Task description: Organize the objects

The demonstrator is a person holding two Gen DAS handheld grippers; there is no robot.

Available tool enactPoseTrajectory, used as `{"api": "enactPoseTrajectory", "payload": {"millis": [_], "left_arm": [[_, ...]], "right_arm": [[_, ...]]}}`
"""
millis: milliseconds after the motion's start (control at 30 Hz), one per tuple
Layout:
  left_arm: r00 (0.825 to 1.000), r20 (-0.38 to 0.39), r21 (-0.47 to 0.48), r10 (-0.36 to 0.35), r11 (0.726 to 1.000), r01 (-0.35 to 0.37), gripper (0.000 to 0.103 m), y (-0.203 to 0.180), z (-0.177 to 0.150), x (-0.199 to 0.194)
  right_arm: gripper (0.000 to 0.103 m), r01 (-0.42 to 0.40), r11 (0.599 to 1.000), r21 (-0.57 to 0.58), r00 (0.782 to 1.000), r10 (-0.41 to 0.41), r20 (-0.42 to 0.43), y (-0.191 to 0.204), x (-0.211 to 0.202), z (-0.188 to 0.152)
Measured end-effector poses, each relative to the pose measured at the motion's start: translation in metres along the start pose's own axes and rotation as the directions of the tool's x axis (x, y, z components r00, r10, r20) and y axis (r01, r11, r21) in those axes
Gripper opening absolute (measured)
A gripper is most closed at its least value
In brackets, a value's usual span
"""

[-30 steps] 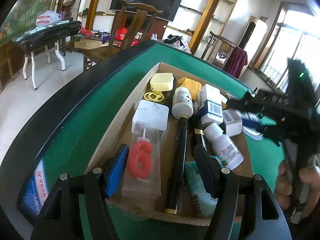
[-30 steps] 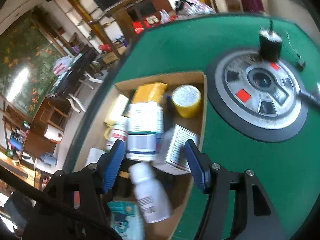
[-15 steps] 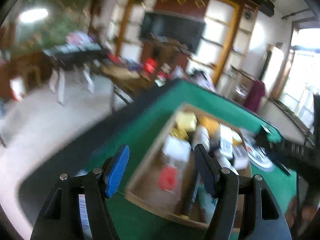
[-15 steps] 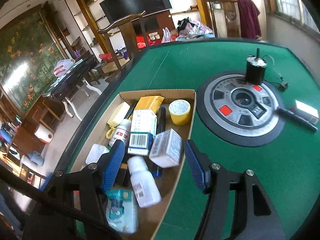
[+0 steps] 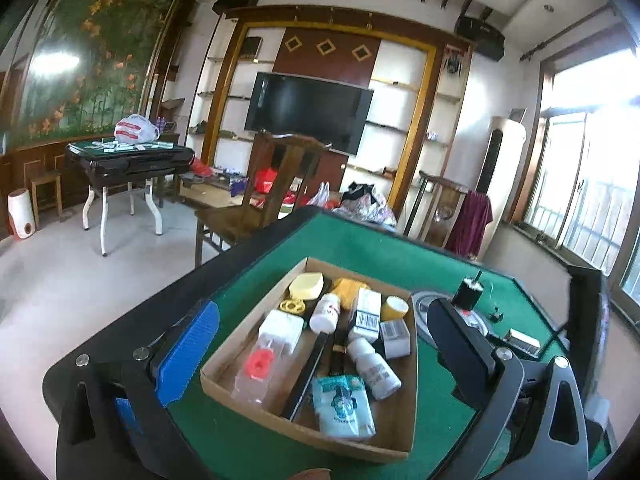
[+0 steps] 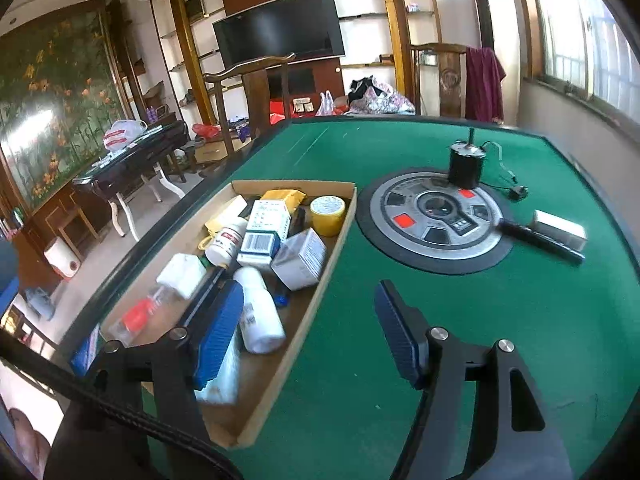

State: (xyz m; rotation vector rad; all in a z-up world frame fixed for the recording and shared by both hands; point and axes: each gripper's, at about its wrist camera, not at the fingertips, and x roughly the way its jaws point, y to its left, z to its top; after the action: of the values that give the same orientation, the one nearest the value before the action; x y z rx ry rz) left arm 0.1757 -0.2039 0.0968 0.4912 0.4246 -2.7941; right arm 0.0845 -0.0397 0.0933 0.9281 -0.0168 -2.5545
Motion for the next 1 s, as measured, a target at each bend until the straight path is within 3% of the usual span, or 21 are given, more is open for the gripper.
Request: {"api": "enactPoseTrajectory", "payload": {"millis": [267,467,833,1000], "left_arm": [[0.995,-0.065,0.093,0.077,0.993,-0.070,0.102,-0.029,-0.013,0.000],[0.979,-0.127,0.151,0.158,0.979,-0.139,0.102,-0.034,-0.021,0.010],[0.975,-0.194,0.120,0.110,0.989,-0.088,0.102,-0.020,-0.026,0.018],[0.968,-0.214,0.105,0.133,0.988,-0.113,0.102,-0.013,-0.029,0.023]], "right_arm": [[0.072,0.030,0.999,-0.022,0.999,-0.031,-0.020,-0.005,-0.002,-0.019],[0.072,0.049,0.999,-0.010,0.998,-0.050,-0.041,-0.007,-0.001,-0.025],[0.072,0.077,0.994,-0.079,0.995,-0.082,-0.057,0.013,0.003,-0.032],[0.072,0.091,0.990,-0.112,0.994,-0.097,-0.056,0.021,0.004,-0.033]]}}
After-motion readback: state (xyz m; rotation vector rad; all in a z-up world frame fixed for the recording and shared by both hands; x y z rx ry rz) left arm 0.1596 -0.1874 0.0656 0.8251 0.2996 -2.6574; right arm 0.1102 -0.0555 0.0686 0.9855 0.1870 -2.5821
